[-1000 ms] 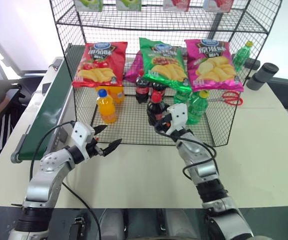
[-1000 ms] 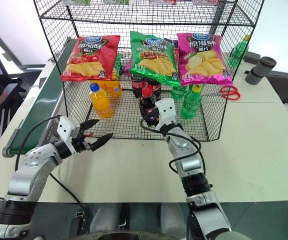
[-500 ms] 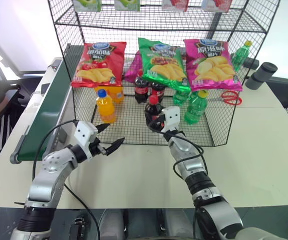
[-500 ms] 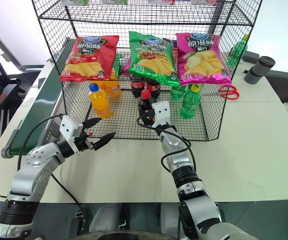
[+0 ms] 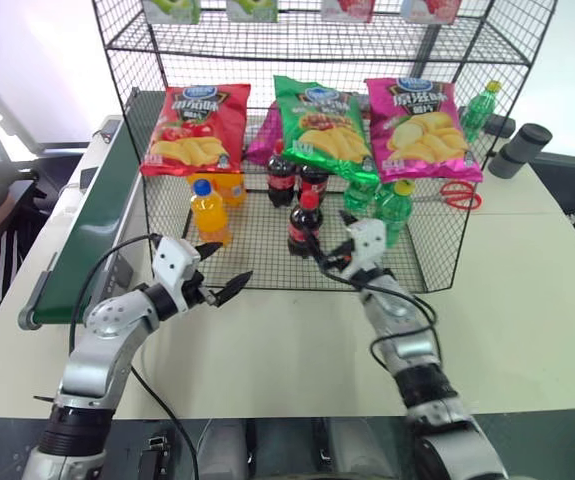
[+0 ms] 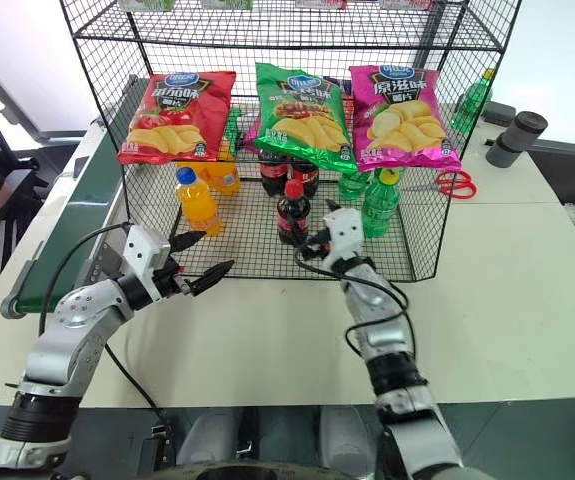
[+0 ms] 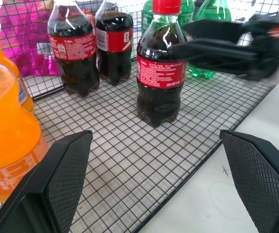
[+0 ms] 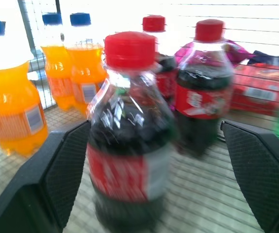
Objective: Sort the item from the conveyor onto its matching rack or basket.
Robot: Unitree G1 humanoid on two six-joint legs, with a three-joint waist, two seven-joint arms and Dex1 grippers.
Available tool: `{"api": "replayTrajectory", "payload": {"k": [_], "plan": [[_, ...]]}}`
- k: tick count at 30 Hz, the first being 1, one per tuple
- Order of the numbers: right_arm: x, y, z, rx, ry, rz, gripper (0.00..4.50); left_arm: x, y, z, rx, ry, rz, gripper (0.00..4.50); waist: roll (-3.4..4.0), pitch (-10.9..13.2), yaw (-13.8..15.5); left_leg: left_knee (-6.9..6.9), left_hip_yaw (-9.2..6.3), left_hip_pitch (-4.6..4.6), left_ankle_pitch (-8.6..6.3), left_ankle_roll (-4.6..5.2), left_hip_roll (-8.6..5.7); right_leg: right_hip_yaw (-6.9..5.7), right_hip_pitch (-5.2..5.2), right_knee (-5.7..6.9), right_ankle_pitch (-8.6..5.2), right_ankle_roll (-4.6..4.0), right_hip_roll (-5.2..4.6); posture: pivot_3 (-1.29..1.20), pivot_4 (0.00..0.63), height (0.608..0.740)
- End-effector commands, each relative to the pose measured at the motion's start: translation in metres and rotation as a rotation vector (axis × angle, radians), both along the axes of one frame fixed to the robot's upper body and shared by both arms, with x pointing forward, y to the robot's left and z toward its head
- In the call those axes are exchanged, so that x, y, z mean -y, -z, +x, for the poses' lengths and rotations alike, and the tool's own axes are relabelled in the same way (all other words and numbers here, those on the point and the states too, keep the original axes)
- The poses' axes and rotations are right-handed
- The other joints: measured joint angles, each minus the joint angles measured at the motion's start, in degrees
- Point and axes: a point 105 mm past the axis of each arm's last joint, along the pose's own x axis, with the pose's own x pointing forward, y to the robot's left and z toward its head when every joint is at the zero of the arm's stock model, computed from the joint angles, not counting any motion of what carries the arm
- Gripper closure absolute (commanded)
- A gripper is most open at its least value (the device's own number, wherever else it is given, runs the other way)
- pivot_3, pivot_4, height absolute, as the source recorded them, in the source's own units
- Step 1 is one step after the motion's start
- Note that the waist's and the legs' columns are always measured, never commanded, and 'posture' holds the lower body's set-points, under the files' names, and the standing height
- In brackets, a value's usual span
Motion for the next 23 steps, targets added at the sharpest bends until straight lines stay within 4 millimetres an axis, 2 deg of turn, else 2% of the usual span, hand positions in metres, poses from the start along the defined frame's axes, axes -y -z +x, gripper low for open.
{"api": "replayTrajectory", "payload": {"k": [1, 4, 5, 8, 11, 16, 23], "plan": [[0.021, -0.025, -0.033, 0.045, -0.093, -0.059, 0.05, -0.001, -0.007, 0.003, 0.031, -0.006, 0.006, 0.0, 0.01, 0.0, 0.0, -0.01, -0.01, 0.01, 0.0, 0.0, 0.01, 0.0, 0.0, 0.01, 0.0, 0.0, 0.01, 0.0, 0.15, 0.74], [0.046, -0.031, -0.062, 0.002, -0.141, -0.121, 0.05, -0.004, -0.004, 0.006, 0.028, -0.011, 0.032, 0.0, 0.1, 0.0, 0.4, -0.04, -0.02, 0.04, 0.0, 0.01, 0.01, -0.01, 0.04, -0.01, 0.0, 0.0, 0.03, 0.0, 0.15, 0.74], [0.049, -0.032, -0.066, -0.008, -0.147, -0.126, 0.05, -0.005, -0.003, 0.006, 0.027, -0.01, 0.035, 0.0, 0.1, 0.0, 0.3, -0.04, -0.02, 0.05, 0.0, 0.01, 0.01, -0.01, 0.06, -0.03, 0.0, 0.0, 0.03, 0.0, 0.15, 0.74], [0.077, -0.035, -0.088, -0.052, -0.142, -0.201, 0.05, -0.01, 0.001, 0.007, 0.013, -0.01, 0.048, 0.0, 0.13, 0.0, 0.2, -0.03, 0.0, 0.13, 0.0, 0.01, 0.02, 0.01, 0.12, -0.01, 0.0, 0.0, 0.07, 0.0, 0.15, 0.74], [0.098, -0.039, -0.104, -0.095, -0.129, -0.235, 0.05, -0.019, 0.003, 0.009, 0.004, -0.024, 0.063, 0.0, 0.12, 0.0, 0.6, -0.02, -0.04, 0.16, 0.0, 0.02, 0.02, -0.01, 0.17, -0.02, -0.01, -0.01, 0.12, 0.0, 0.15, 0.74], [0.107, -0.04, -0.116, -0.136, -0.132, -0.235, 0.05, -0.031, 0.005, 0.007, -0.003, -0.038, 0.078, 0.0, 0.12, 0.0, 1.2, -0.02, -0.01, 0.16, 0.0, 0.02, 0.02, 0.01, 0.17, -0.05, -0.01, -0.01, 0.16, 0.0, 0.15, 0.74], [0.104, -0.044, -0.111, -0.136, -0.139, -0.233, 0.05, -0.035, 0.006, 0.002, -0.002, -0.035, 0.081, 0.0, 0.12, 0.0, 1.5, 0.0, -0.01, 0.13, 0.0, 0.02, 0.0, 0.01, 0.17, -0.08, -0.01, -0.01, 0.14, 0.0, 0.15, 0.74]]}}
